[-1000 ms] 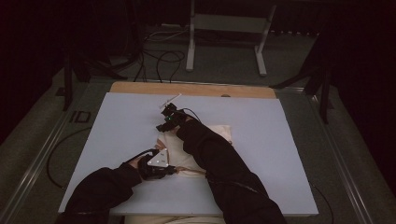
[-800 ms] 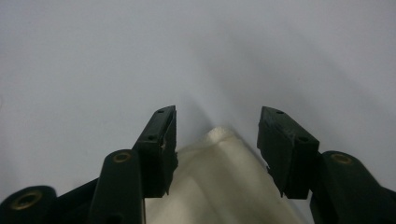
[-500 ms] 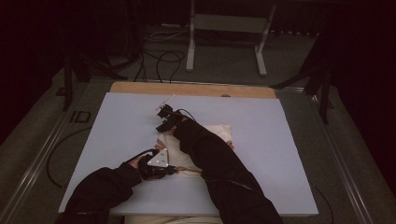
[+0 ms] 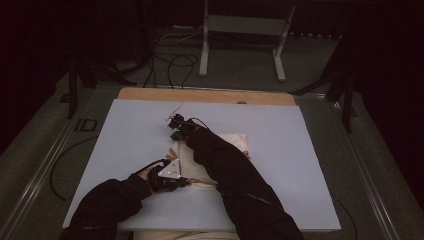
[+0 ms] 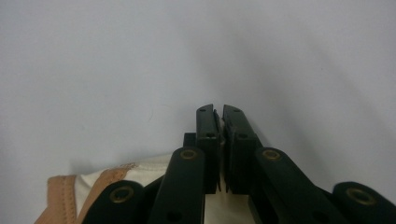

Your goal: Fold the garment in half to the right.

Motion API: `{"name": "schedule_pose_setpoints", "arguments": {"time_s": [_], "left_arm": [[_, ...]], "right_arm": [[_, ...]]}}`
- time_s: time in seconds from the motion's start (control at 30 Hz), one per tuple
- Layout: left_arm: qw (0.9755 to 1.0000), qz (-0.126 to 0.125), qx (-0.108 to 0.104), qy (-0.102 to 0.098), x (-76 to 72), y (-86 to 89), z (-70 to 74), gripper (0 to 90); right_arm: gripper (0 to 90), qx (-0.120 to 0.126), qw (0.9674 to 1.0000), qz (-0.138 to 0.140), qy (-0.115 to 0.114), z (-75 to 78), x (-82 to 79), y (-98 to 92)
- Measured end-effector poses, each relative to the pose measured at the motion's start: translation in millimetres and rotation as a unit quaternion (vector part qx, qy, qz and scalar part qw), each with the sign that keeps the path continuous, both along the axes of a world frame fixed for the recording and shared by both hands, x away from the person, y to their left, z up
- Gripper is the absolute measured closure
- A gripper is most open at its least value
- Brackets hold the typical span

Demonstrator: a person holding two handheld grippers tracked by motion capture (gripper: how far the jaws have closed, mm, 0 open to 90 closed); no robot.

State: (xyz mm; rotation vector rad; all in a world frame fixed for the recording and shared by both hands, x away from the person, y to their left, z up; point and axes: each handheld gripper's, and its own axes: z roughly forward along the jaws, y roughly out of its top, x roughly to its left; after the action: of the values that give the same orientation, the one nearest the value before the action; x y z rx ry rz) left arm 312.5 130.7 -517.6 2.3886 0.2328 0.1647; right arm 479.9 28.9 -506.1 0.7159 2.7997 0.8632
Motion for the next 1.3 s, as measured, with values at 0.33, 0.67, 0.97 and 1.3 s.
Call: {"name": "schedule_pose_setpoints", "arguments": {"time_s": [0.33,0.67,0.97,1.3], "left_arm": [[1.0000,-0.004,-0.001,-0.008,0.0,-2.0,6.6,87.7],[0.9998,-0.014,-0.003,-0.012,1.2,-5.4,17.8,87.7],[0.9995,-0.025,0.001,-0.021,-0.1,-9.3,26.9,87.8],[0.9985,-0.040,0.005,-0.036,-2.3,-19.8,39.0,87.7]], "right_arm": [[87.2,0.025,0.9997,0.008,0.003,12.6,-3.3,-7.4],[87.2,0.042,0.9990,0.011,-0.005,26.0,-9.0,-19.9],[87.2,0.060,0.9981,0.006,-0.014,40.0,-12.3,-37.8],[87.2,0.082,0.9964,-0.005,-0.024,53.4,-15.6,-59.6]]}}
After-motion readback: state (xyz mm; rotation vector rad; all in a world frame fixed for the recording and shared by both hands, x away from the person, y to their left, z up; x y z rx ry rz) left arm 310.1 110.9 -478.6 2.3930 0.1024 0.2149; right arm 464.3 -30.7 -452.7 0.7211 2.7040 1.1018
